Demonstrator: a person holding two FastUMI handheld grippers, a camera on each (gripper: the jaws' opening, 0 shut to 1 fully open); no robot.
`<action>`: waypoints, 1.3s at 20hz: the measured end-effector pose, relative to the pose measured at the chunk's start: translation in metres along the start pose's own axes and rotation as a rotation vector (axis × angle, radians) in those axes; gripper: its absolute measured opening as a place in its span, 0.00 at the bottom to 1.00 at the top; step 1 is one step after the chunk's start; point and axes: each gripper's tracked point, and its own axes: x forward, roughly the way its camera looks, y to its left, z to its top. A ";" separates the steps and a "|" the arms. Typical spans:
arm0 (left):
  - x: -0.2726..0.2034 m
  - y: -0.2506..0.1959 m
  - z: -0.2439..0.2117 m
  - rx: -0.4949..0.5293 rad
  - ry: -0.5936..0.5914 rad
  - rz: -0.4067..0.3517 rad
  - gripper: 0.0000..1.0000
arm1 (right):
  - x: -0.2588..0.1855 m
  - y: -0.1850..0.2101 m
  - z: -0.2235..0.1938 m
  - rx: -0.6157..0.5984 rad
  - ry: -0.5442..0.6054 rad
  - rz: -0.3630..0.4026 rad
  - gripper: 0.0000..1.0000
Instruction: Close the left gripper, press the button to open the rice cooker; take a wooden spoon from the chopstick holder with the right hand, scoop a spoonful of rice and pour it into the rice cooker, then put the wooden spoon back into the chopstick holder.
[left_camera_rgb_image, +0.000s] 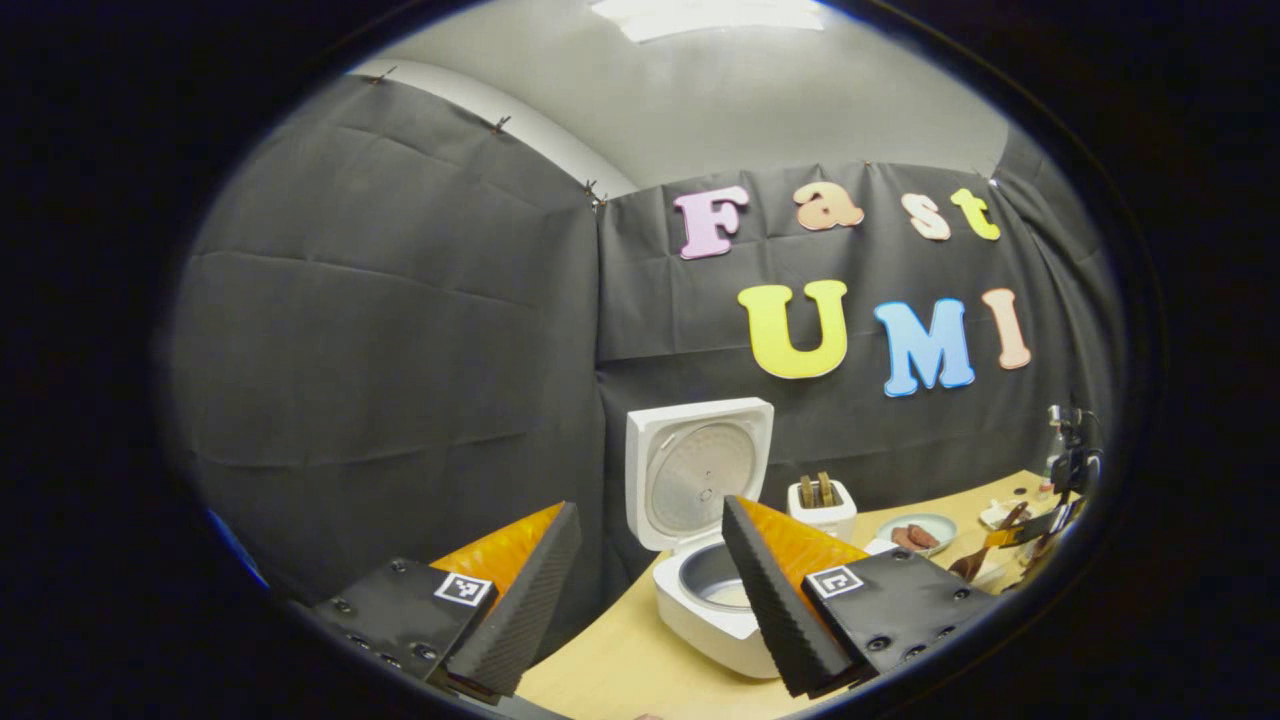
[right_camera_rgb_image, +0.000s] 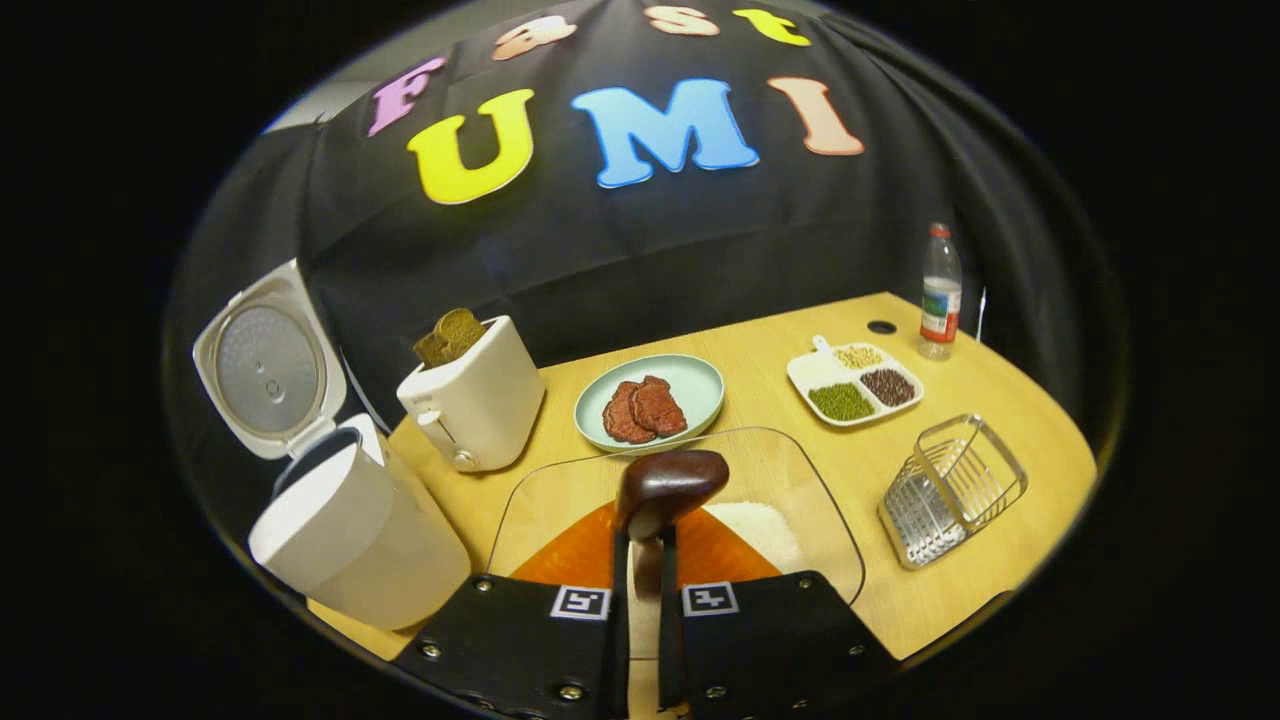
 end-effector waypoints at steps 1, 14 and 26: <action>0.001 -0.001 -0.001 0.000 0.000 -0.005 0.98 | 0.000 -0.004 0.000 0.061 0.009 0.007 0.12; 0.003 -0.026 0.013 0.047 -0.022 -0.069 0.98 | 0.004 -0.035 0.013 0.711 0.059 0.188 0.12; 0.005 -0.032 0.005 0.029 -0.003 -0.059 0.98 | -0.008 -0.014 0.050 0.869 0.048 0.337 0.12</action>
